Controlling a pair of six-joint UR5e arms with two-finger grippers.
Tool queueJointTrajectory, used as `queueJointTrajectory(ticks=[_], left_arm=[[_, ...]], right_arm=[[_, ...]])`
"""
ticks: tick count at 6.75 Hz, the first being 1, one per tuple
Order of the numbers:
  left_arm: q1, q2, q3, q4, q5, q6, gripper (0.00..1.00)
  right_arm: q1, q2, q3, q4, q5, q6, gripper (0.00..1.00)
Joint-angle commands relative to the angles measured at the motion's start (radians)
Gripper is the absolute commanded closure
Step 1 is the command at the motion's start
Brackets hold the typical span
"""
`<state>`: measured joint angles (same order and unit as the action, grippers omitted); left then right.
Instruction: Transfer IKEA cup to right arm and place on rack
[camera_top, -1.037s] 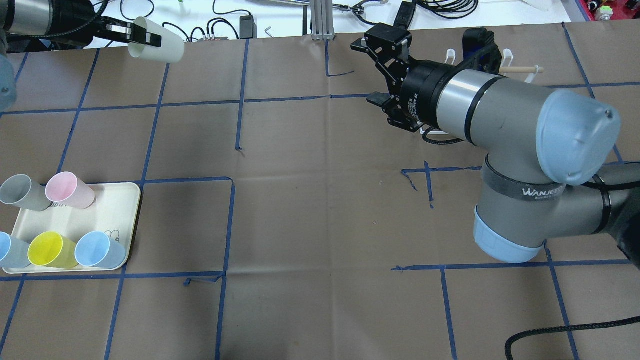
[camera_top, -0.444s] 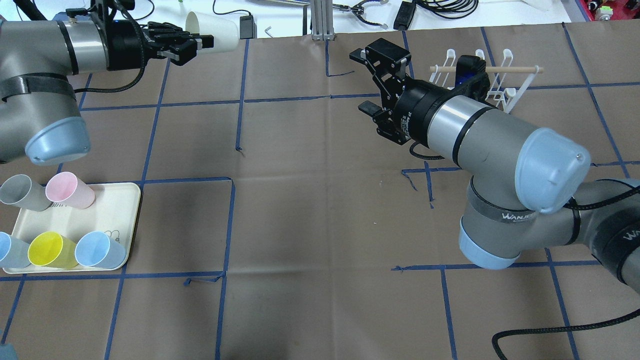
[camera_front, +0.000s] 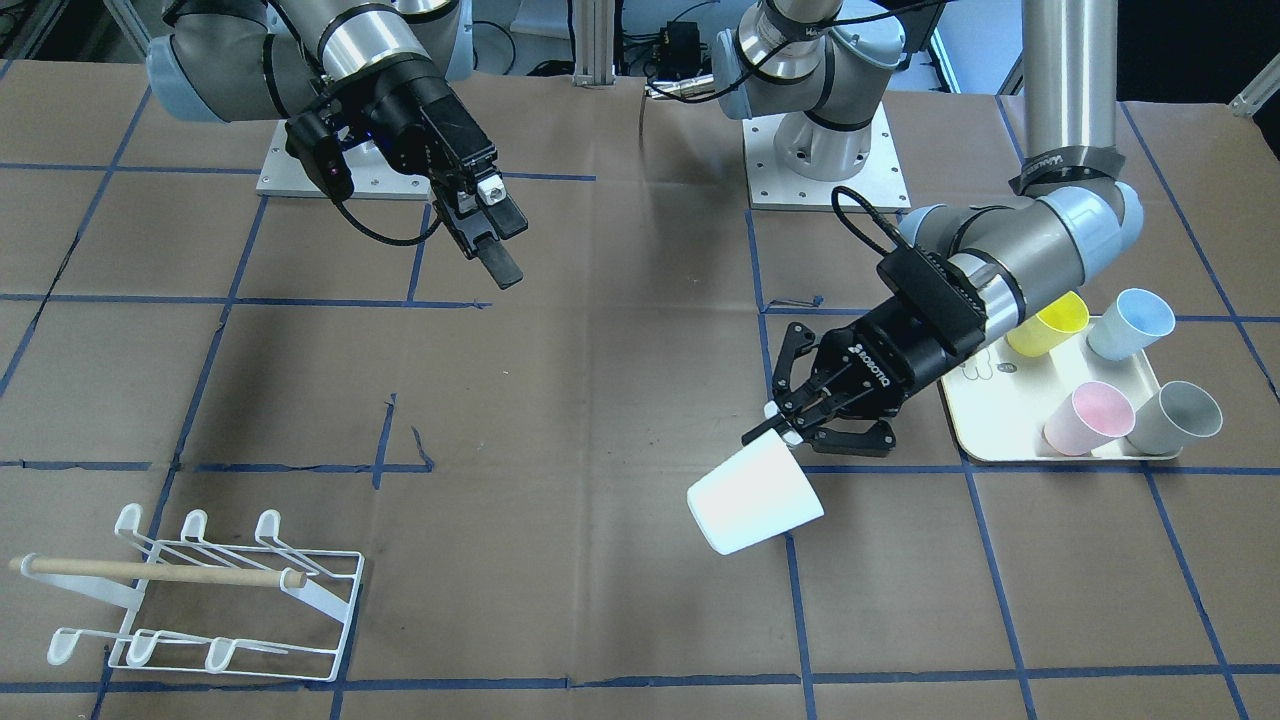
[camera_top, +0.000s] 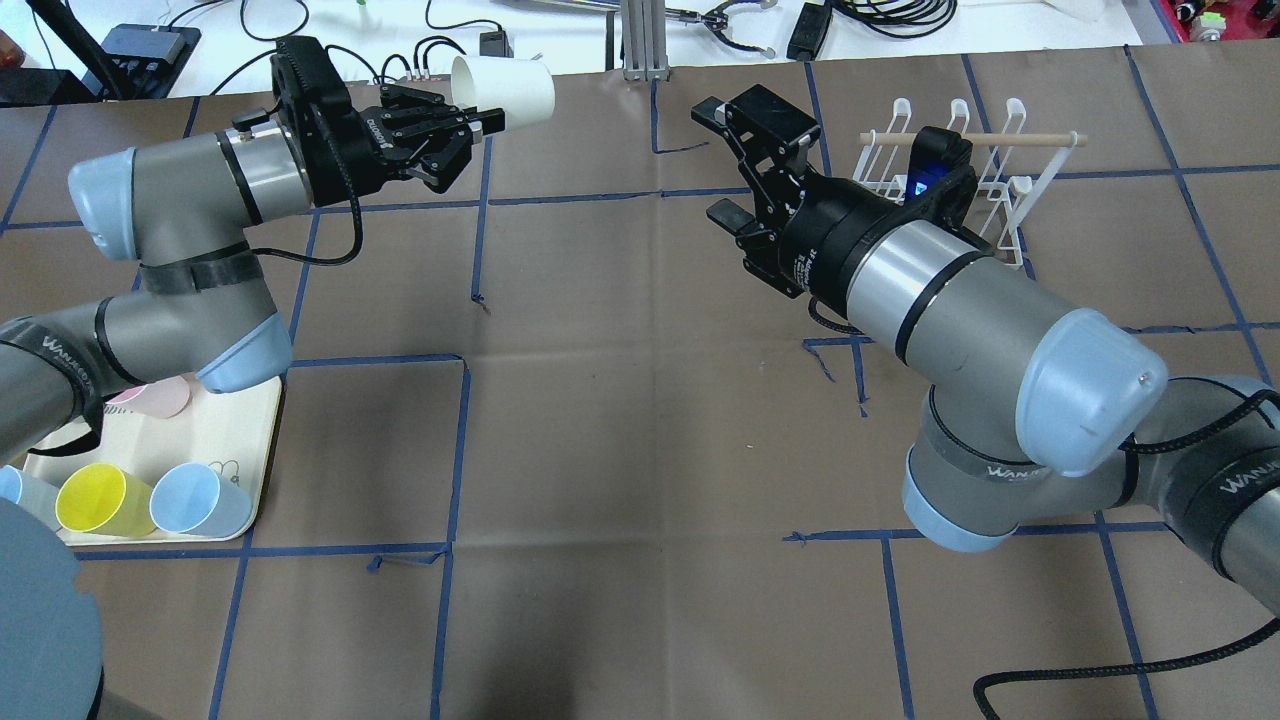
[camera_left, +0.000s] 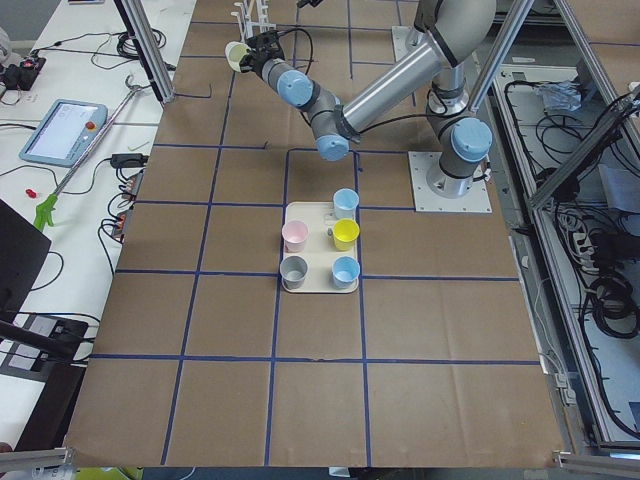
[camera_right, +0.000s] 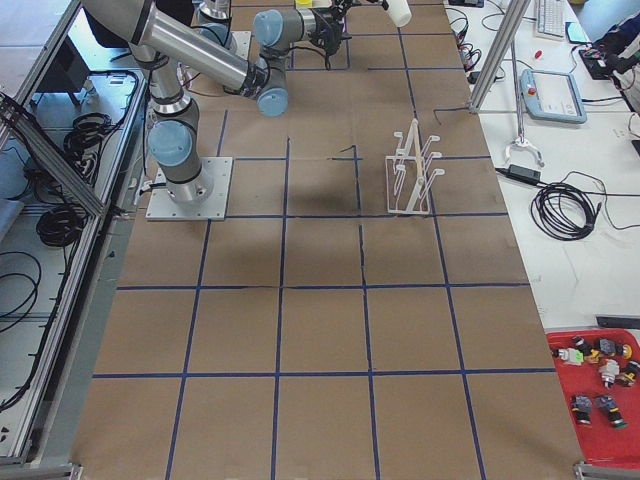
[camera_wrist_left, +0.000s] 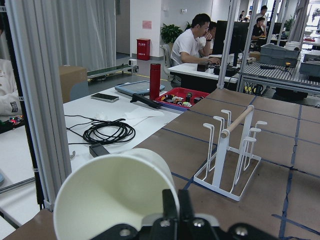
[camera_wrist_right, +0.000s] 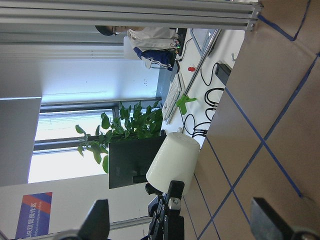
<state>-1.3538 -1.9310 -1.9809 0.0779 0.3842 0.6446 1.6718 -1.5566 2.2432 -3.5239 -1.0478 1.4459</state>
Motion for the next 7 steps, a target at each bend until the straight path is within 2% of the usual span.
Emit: queueJointTrajectory(ticks=[1,2,4,5,7], left_arm=[[-0.088,-0.042,-0.015,0.244,0.011,-0.147,0.95],[-0.114,-0.037,-0.016,0.249,0.010,-0.148,0.94],[-0.123,-0.051,-0.064,0.349,0.004,-0.169,0.94],[-0.123,-0.052,-0.105,0.402,-0.001,-0.172,0.94],[-0.125,-0.054,-0.105,0.410,-0.004,-0.172,0.94]], right_arm=[[0.003,0.056,0.003,-0.009,0.000,0.004,0.00],[0.002,0.084,0.003,-0.009,0.000,0.010,0.00],[0.003,0.101,0.001,-0.009,-0.001,0.022,0.00],[0.003,0.102,0.001,0.003,-0.001,0.122,0.00],[0.003,0.160,-0.016,-0.009,-0.001,0.159,0.00]])
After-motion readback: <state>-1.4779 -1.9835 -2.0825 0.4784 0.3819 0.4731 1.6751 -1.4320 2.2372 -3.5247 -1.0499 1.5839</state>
